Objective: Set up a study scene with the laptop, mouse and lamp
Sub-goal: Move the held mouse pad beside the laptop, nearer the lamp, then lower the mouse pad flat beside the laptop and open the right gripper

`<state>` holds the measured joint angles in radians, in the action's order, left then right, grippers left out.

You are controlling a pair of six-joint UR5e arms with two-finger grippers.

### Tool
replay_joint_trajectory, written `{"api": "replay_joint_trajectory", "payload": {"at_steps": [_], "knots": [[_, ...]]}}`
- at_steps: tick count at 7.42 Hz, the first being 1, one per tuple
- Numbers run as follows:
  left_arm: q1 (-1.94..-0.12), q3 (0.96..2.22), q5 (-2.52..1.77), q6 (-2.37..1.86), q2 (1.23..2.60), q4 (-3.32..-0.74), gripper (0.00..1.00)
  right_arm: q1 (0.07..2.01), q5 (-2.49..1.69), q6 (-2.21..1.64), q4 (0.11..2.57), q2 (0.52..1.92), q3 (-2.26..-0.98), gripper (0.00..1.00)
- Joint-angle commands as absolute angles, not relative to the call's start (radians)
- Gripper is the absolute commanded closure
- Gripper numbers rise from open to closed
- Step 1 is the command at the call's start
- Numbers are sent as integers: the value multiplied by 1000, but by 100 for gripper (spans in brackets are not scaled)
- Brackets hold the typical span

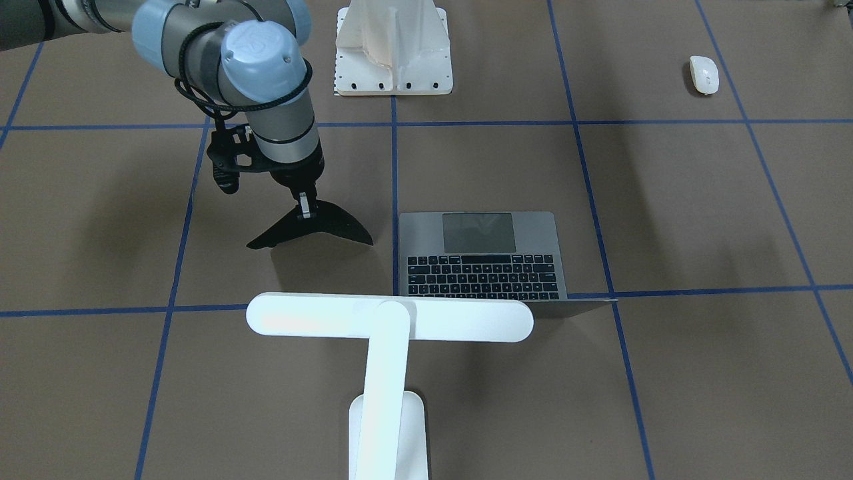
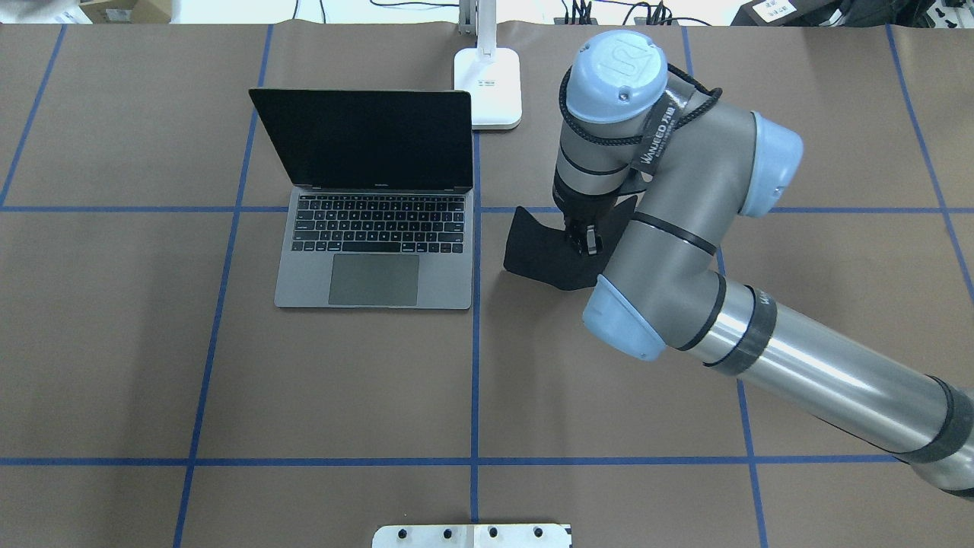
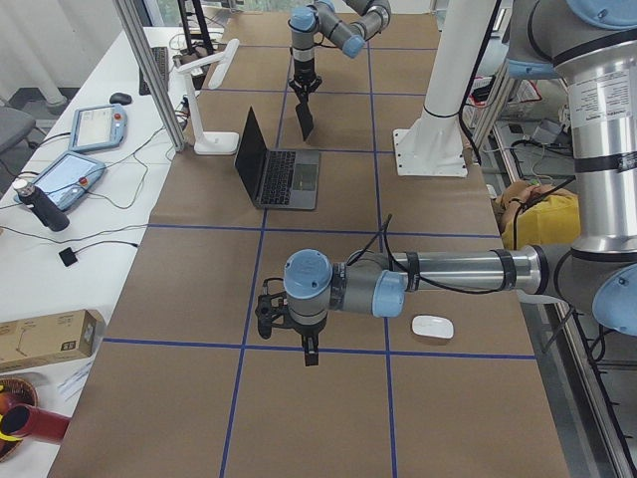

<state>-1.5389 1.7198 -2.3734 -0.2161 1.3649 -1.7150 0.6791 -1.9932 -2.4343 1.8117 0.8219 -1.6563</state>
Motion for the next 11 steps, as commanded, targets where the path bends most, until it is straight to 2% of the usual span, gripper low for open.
{"api": "replay_joint_trajectory", "payload": {"at_steps": [1, 3, 8, 9, 10, 11], "knots": [[-1539, 1715, -2375, -216, 1365, -1715, 0, 712, -1982, -2427, 1746, 758, -1513, 100], [-1539, 1715, -2375, -216, 1365, -1715, 0, 713, -1945, -2439, 1622, 729, -1384, 100], [-1539, 1709, -2375, -216, 1365, -1713, 0, 713, -1925, -2514, 1606, 650, -1273, 100], [-1539, 1707, -2375, -216, 1365, -1715, 0, 712, -1925, -2528, 1592, 647, -1263, 91], [-1539, 1706, -2373, -216, 1365, -1713, 0, 713, -1925, -2552, 1576, 650, -1261, 51], [-1539, 1694, -2375, -216, 1367, -1721, 0, 713, -1927, -2545, 1575, 647, -1267, 1]]}}
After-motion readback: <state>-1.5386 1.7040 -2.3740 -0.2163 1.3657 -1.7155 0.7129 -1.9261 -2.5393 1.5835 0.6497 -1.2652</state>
